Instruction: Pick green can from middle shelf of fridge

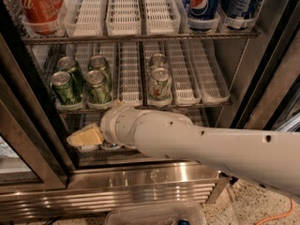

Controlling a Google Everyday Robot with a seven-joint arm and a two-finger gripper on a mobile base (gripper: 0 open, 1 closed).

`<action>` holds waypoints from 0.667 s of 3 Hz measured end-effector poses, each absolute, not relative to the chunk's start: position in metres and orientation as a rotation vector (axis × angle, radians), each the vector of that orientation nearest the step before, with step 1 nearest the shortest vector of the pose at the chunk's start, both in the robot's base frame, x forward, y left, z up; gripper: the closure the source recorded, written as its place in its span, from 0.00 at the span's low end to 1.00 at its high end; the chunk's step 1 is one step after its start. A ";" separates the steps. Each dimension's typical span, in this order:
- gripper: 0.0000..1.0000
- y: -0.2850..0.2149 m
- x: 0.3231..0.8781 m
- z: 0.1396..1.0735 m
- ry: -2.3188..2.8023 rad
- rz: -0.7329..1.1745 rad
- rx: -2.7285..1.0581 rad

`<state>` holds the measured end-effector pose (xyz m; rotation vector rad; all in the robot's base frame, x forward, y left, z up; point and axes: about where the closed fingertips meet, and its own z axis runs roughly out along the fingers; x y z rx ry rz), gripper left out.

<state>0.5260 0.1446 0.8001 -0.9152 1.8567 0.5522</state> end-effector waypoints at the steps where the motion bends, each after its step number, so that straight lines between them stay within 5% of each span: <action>1: 0.00 0.138 0.533 0.809 1.809 0.493 -0.854; 2: 0.00 0.140 0.540 0.819 1.758 0.437 -0.785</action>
Offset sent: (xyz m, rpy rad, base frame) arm 0.0150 0.0020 0.0152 0.0250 -0.1511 -0.1749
